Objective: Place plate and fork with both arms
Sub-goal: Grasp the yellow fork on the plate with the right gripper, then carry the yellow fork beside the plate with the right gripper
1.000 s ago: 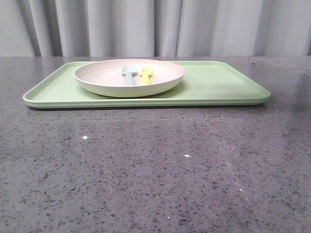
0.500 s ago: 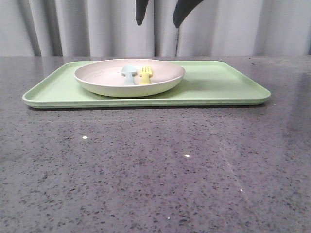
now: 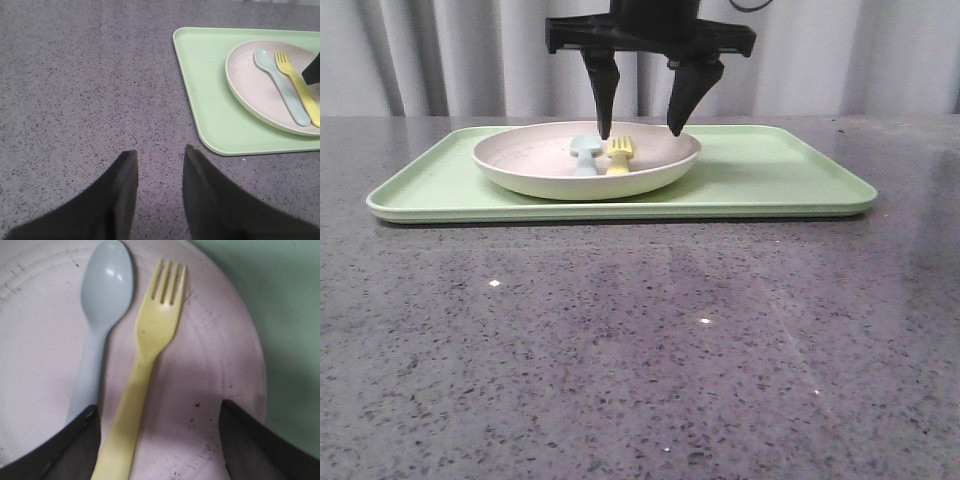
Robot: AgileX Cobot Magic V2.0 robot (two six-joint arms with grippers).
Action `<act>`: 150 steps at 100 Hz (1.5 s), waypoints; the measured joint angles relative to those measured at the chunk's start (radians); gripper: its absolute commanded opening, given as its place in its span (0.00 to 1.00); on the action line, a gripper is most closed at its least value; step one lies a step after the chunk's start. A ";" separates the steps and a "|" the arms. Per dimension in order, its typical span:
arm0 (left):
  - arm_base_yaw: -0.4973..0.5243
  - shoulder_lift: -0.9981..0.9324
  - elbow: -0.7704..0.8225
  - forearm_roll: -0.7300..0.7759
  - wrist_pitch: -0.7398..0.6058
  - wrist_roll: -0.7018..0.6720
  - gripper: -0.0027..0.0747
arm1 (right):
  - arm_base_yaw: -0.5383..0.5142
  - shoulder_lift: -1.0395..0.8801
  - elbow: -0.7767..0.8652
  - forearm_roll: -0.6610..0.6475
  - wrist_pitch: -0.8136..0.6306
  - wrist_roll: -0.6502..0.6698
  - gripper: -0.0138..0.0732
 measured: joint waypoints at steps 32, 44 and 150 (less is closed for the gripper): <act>0.002 0.000 0.000 0.002 0.000 0.000 0.33 | 0.000 0.041 -0.003 0.000 0.005 0.006 0.74; 0.002 0.000 0.000 0.002 0.000 0.000 0.33 | 0.000 0.060 -0.005 0.006 0.008 0.008 0.74; 0.002 0.000 0.000 0.002 0.005 0.000 0.33 | -0.035 -0.071 -0.010 -0.115 0.035 0.010 0.08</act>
